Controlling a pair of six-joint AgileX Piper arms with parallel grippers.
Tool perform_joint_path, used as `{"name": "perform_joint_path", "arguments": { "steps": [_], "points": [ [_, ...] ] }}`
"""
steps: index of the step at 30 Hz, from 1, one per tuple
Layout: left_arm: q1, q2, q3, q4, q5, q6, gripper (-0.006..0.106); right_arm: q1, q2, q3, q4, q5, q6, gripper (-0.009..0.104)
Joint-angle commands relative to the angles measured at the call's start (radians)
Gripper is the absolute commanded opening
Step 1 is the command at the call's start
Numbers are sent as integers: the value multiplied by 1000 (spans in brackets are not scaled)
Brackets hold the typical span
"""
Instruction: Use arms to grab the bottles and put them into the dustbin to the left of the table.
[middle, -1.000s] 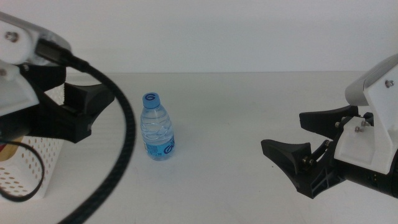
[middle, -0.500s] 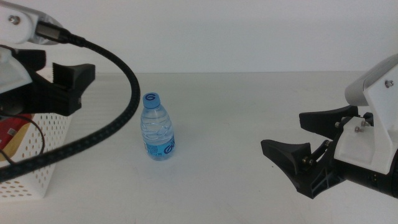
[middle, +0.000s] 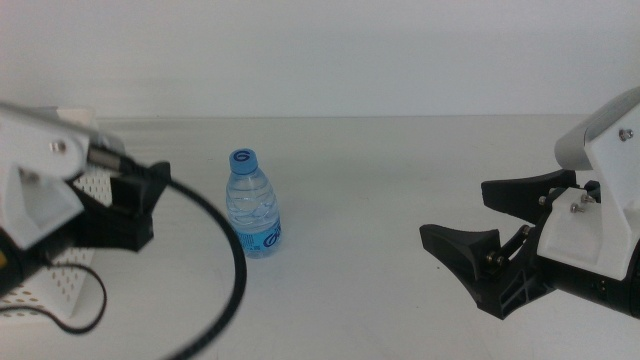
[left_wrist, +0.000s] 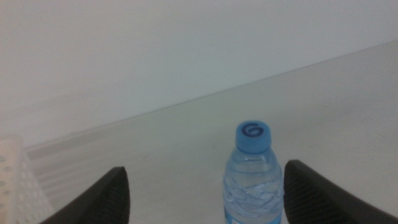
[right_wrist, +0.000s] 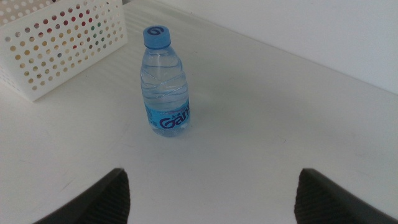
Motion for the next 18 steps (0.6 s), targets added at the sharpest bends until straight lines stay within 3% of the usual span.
{"name": "perform_joint_path", "arguments": {
  "steps": [1, 13, 18],
  "points": [
    [1, -6, 33, -11, -185, -18, 77, 4, -12, -29, -6, -68, -13, 78],
    [1, 75, 330, -5, -606, -62, 77, 4, -12, -29, -6, -67, -13, 78],
    [1, 204, 388, 68, -811, -99, 77, 4, -12, -29, -6, -67, -13, 78]
  ]
}}
